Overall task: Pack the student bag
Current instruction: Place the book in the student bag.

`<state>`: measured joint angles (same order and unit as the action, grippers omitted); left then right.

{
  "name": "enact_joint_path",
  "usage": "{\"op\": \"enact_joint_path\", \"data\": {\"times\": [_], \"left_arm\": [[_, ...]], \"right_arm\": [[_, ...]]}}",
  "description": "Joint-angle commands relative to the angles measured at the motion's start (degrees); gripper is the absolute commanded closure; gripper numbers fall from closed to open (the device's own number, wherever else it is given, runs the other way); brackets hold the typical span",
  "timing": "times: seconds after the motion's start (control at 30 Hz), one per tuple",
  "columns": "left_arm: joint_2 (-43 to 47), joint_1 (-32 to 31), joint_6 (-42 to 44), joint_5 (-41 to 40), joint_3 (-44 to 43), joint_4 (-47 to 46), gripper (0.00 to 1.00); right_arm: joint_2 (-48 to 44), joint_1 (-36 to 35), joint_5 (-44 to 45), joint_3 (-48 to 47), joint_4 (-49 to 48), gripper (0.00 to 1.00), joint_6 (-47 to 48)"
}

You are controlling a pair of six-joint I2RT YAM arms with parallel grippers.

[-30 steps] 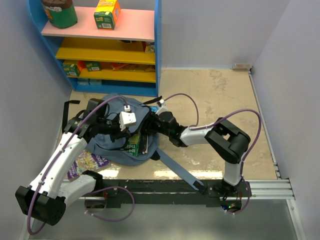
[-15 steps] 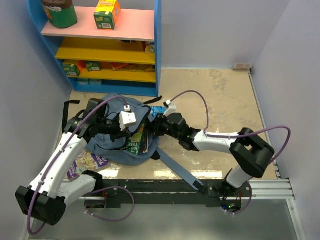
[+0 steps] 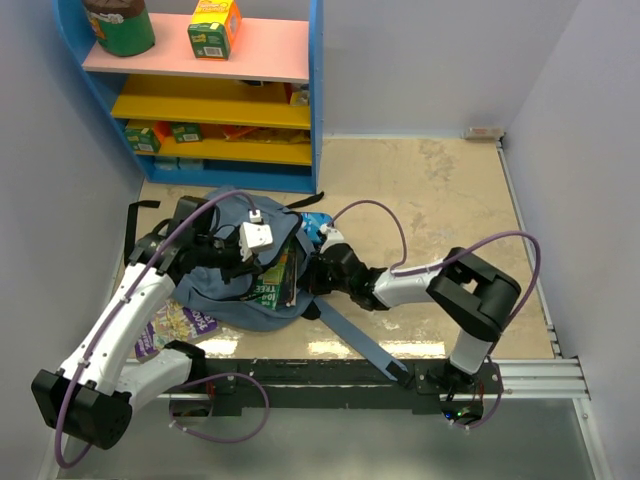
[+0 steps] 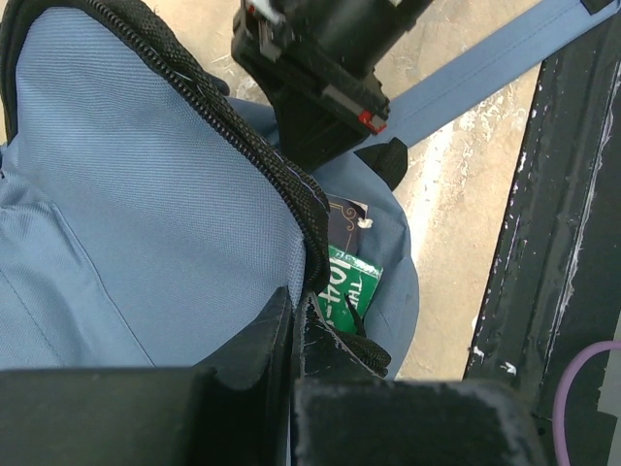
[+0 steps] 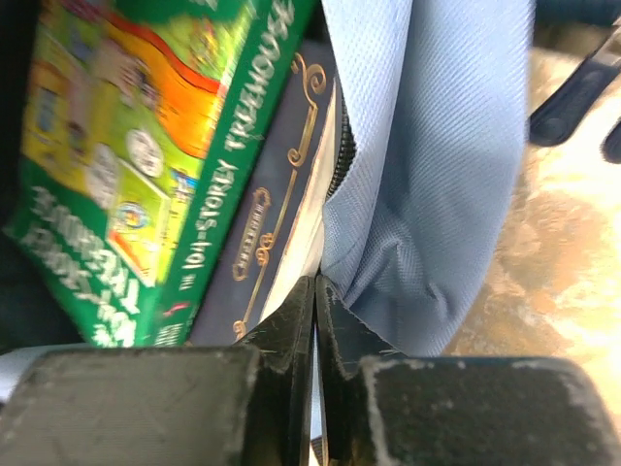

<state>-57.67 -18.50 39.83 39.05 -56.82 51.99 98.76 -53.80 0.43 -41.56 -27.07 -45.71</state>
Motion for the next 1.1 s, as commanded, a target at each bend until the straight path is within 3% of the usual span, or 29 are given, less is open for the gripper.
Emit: {"op": "enact_joint_path", "data": {"times": [0.0, 0.27, 0.5, 0.7, 0.77, 0.9, 1.07], "left_arm": [[-0.2, -0.4, -0.2, 4.1, -3.5, -2.8, 1.00], [-1.5, -0.4, -0.1, 5.4, -4.4, -3.1, 1.00], [-1.7, -0.4, 0.8, 5.8, -4.3, -2.7, 1.00], [-2.4, -0.4, 1.1, 7.3, -3.9, -3.0, 1.00], [-2.2, -0.4, 1.0, 6.7, -4.2, -3.1, 1.00], [-2.2, -0.4, 0.4, 3.9, -3.8, -4.3, 1.00], [-4.1, -0.4, -6.6, -0.6, -3.3, -12.2, 1.00]], "right_arm": [[3.1, -1.4, -0.3, -5.0, 0.4, 0.97, 1.6], [5.0, -3.2, -2.6, -12.7, -5.1, 1.00, 1.6], [6.6, -3.2, -5.9, -15.7, -16.6, 0.99, -0.8], [14.0, -2.9, -6.0, -18.8, -13.5, 0.98, -1.7], [9.6, -1.9, -0.6, -14.9, -13.8, 0.94, -1.0], [-4.6, -1.9, 9.3, -9.1, -9.9, 0.65, 7.8], [-18.0, -2.6, 14.5, -1.3, -6.9, 0.56, 14.1]]}}
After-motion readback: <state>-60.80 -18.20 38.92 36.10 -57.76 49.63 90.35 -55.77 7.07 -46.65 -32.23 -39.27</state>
